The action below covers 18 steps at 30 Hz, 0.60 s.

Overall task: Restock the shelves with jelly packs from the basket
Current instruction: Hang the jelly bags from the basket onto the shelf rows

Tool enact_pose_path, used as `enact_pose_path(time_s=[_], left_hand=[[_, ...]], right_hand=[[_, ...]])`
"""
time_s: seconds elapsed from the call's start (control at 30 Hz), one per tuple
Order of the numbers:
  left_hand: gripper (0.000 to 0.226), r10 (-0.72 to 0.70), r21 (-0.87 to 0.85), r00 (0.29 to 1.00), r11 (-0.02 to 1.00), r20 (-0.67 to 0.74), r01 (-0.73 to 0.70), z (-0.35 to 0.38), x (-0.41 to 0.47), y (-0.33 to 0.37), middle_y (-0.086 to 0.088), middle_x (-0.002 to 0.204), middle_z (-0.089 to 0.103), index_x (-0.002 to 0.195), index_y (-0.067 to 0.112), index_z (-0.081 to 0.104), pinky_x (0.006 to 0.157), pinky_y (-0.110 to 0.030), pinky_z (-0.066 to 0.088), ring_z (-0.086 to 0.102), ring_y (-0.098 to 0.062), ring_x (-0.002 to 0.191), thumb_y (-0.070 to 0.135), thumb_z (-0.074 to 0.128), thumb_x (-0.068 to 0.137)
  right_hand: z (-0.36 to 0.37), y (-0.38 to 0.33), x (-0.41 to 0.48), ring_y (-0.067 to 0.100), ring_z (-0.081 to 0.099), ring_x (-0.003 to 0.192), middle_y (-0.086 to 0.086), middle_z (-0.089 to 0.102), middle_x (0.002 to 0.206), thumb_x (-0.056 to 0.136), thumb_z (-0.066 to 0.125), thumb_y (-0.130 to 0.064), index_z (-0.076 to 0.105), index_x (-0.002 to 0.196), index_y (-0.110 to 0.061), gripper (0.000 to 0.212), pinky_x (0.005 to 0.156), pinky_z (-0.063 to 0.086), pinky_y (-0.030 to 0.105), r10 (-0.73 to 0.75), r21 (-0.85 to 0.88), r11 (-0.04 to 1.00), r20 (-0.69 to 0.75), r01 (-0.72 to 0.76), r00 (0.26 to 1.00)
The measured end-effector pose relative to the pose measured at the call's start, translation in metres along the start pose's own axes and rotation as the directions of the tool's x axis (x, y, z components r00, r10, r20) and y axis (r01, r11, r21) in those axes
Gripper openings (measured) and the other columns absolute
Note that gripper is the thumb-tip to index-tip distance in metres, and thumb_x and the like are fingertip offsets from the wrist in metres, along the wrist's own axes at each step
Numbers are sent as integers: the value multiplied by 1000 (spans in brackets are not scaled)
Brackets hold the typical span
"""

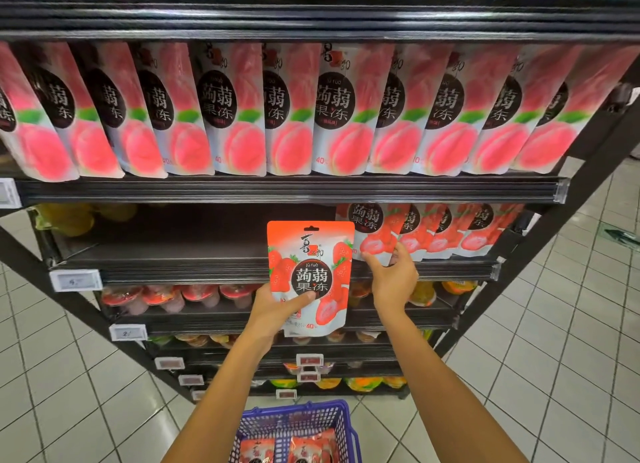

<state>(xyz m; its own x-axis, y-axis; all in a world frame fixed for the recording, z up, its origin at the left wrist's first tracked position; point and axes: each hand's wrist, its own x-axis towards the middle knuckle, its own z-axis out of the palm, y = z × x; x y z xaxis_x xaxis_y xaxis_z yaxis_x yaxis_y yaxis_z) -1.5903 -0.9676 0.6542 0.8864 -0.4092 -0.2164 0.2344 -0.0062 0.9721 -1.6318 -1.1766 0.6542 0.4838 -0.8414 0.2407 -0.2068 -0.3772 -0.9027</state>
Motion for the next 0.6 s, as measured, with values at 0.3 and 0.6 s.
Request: enact_pose_path(time_s=[0.3, 0.6], left_hand=[[38, 2, 26, 1000, 1000, 6, -2, 6, 9, 5, 7, 92, 77, 104, 22, 67, 62, -18, 55, 73, -10, 87, 14, 84, 71], [48, 121, 8, 992, 993, -28, -121, 14, 18, 22, 4, 102, 75, 110, 25, 65, 72, -26, 57, 72, -13, 93, 39, 82, 68]], right_hand=[[-18, -6, -22, 1, 50, 73, -16, 53, 88, 87, 71, -39, 57, 101, -36, 21, 66, 41, 11, -37, 220, 974, -38, 45, 999], [-11, -31, -32, 17, 73, 89, 2, 77, 93, 81, 78, -11, 70, 100, -12, 20, 77, 59, 29, -98, 457, 873, 508, -172, 856]])
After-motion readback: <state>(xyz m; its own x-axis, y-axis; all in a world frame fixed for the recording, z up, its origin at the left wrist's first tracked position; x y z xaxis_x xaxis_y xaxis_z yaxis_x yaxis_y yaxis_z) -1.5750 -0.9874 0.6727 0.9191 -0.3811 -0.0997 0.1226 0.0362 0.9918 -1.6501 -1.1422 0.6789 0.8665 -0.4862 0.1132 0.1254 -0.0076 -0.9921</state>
